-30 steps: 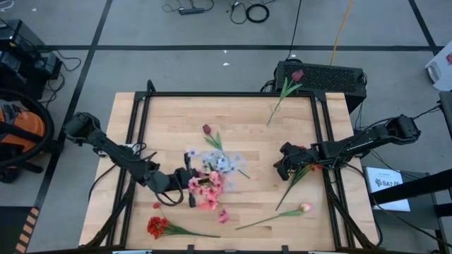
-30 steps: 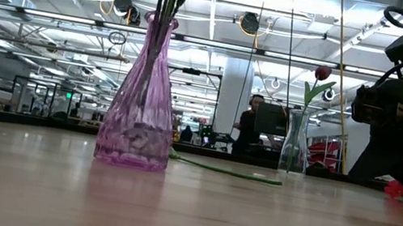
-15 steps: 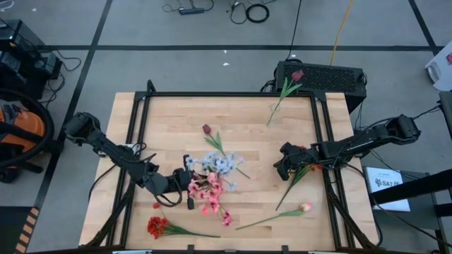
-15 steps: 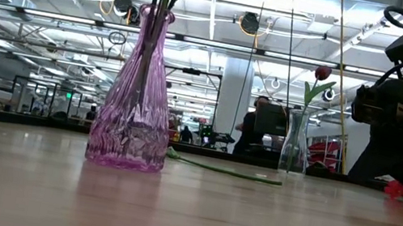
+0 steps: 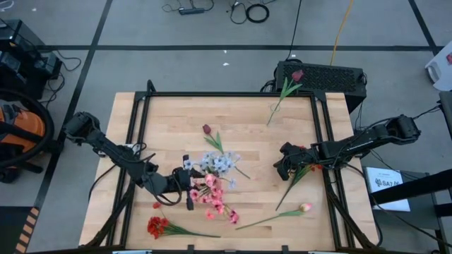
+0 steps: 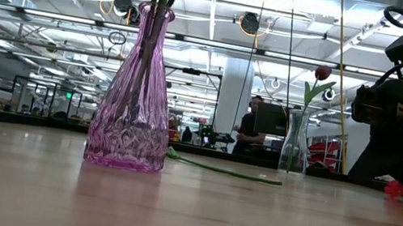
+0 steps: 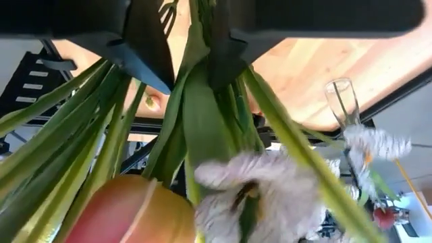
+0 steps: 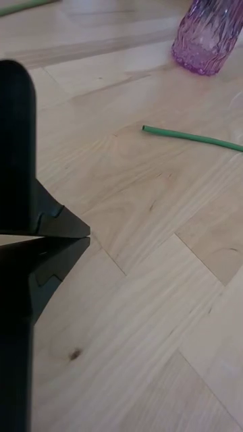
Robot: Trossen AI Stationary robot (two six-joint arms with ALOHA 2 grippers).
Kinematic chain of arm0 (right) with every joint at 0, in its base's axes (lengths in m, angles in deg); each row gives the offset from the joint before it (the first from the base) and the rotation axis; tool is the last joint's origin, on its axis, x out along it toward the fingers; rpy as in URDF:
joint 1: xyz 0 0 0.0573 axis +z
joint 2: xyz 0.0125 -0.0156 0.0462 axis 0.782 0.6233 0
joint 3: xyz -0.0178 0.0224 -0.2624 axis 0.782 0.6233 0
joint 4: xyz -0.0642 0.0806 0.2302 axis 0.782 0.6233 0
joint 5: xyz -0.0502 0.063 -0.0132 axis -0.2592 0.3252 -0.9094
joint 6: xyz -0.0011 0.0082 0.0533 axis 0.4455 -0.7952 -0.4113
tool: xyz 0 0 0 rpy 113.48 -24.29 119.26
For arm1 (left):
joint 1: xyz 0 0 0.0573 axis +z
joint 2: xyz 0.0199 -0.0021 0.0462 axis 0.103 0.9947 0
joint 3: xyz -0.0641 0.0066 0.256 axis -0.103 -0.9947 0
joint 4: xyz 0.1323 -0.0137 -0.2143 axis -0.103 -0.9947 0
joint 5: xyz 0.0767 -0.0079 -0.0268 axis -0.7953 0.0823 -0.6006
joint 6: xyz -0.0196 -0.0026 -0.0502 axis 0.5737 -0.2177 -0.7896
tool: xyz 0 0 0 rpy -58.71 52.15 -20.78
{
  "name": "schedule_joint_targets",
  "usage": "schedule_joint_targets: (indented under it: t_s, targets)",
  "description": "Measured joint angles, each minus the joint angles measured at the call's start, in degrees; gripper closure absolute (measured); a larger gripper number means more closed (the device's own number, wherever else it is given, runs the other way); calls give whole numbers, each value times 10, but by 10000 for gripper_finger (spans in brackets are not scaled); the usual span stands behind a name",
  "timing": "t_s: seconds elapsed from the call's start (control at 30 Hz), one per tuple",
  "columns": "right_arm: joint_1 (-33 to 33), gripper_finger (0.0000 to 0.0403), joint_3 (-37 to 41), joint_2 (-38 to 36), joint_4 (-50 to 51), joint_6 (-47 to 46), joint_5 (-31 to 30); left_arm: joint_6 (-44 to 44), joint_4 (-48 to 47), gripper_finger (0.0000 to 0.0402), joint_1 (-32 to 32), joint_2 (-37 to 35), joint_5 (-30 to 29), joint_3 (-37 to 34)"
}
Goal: Sort flowers into vase by color
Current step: Put the top pink flower into the purple vase, then put the dark red flower into the transparent vase
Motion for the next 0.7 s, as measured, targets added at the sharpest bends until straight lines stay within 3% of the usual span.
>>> schedule_joint_targets:
  t_s: [0.13,0.43,0.6,0.7]
  targets:
    - [0,403,0,0,0,-1,0,20,-18,270,-8,-29,0,0]
    - [0,403,0,0,-12,-37,0,13,-137,268,-50,-136,0,1]
    - [-1,403,0,0,-107,-15,-2,-61,-286,268,-69,-192,0,1]
    - [0,403,-3,0,-200,14,-33,-137,-387,268,-75,-218,0,1]
